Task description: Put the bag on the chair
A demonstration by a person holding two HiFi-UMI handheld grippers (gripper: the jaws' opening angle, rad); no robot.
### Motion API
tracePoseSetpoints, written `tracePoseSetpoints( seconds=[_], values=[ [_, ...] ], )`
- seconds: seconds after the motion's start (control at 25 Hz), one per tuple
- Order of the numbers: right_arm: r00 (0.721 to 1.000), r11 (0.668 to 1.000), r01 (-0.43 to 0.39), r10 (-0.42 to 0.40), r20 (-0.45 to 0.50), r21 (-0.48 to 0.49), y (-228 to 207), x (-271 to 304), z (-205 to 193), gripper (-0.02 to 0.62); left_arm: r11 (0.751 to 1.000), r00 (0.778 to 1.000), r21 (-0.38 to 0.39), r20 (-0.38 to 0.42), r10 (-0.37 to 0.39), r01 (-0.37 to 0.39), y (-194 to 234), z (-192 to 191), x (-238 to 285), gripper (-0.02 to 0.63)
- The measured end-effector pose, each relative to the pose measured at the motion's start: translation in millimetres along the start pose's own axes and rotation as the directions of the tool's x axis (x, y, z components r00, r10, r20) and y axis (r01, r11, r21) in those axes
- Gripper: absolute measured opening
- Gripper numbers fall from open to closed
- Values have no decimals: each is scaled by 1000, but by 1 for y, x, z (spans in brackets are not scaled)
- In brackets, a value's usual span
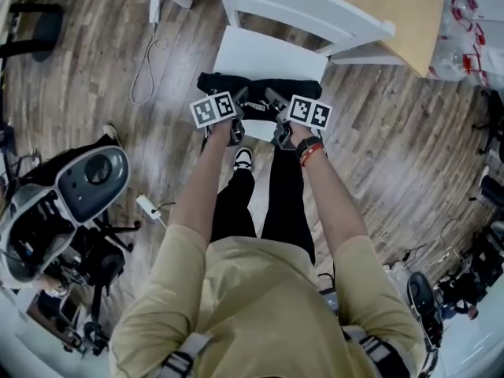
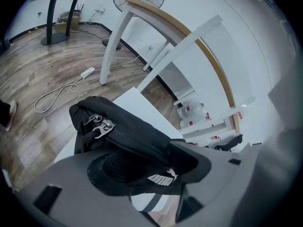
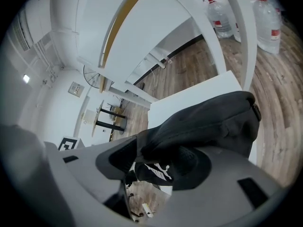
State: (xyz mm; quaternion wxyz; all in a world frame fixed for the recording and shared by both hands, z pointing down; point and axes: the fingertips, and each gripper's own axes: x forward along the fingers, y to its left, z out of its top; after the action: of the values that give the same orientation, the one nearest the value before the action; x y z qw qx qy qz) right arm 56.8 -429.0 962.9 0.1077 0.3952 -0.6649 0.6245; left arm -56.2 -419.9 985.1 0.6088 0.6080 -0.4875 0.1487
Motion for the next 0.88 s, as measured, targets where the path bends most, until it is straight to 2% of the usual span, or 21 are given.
tracePoseSetpoints(
  seconds=[0.04, 0.16, 0.32, 0.6, 0.88],
  values=[
    [1000, 1000, -4, 4, -9, -1, -2, -4, 3, 236, 1000, 1000, -1, 5, 10, -10, -4, 0, 0, 265],
    [1000, 998, -21, 21, 9, 60, -2, -21, 10, 251, 1000, 999, -5, 30, 28, -28, -16, 1, -10, 337],
    [998, 996, -13, 7, 60, 91, 13, -37, -3, 252, 1000, 999, -13, 40, -9, 9, -10, -5, -43, 341],
    [996, 999, 0, -3, 88, 33, 23, -64, -12, 265, 998, 998, 53, 38, -48, 46, -26, -18, -66, 341],
    [989, 993, 68, -55, 136, -93, 49, -113, -27, 265, 988, 997, 144, 51, -61, 53, -47, -37, -113, 336]
  ],
)
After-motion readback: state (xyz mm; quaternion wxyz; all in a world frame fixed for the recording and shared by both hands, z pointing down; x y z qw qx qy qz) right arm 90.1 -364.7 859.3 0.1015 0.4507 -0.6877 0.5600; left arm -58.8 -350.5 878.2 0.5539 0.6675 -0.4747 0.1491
